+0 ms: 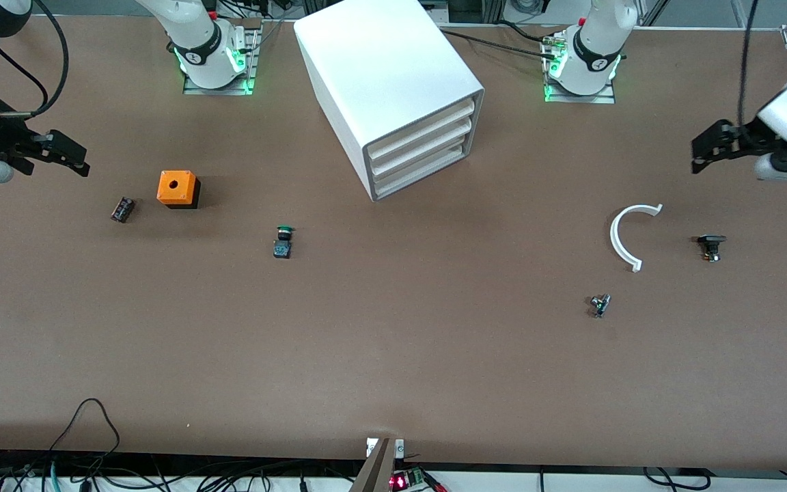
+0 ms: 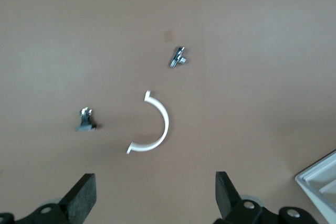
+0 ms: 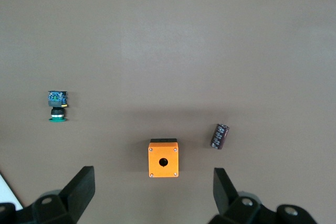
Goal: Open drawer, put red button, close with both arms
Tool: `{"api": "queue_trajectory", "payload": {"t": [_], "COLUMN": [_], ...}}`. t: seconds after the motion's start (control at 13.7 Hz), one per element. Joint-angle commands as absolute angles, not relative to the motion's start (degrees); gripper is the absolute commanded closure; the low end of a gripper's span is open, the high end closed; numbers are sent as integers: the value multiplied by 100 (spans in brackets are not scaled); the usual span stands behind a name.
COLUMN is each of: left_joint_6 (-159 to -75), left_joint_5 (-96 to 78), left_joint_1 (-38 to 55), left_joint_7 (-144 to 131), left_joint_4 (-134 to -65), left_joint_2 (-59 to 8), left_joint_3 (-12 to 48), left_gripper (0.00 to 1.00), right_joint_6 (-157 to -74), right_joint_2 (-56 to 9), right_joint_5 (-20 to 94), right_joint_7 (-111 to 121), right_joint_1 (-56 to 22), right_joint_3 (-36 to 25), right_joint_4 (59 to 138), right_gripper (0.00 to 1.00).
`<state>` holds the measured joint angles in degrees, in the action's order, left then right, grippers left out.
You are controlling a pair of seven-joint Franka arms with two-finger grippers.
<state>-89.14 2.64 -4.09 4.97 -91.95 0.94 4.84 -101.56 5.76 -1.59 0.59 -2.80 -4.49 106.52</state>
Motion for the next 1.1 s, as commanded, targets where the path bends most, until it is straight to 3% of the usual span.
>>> {"api": "queue_trajectory", "payload": {"t": [0.0, 0.66, 1.02], "left_joint_6": [-8745, -8745, -8745], "left_joint_5": [282, -167, -167], "left_joint_1": [-413, -501, -501], "left_joint_7": [598, 606, 606], "left_joint_4": [-9079, -8982, -8982], "left_joint_2": [18, -44, -44], "left_joint_3": [387, 202, 211], "left_gripper": [0, 0, 0], "right_joint_6": [-10125, -9714, -9686], "right_joint_2": [642, 659, 896], "right_joint_5": [-132, -106, -141], "right_joint_7": [123, 44, 35], "right_joint_1": [-246, -246, -255], "right_joint_3": [-422, -387, -387], "right_joint_4": [10661, 10258, 10449], "right_gripper": [0, 0, 0]}}
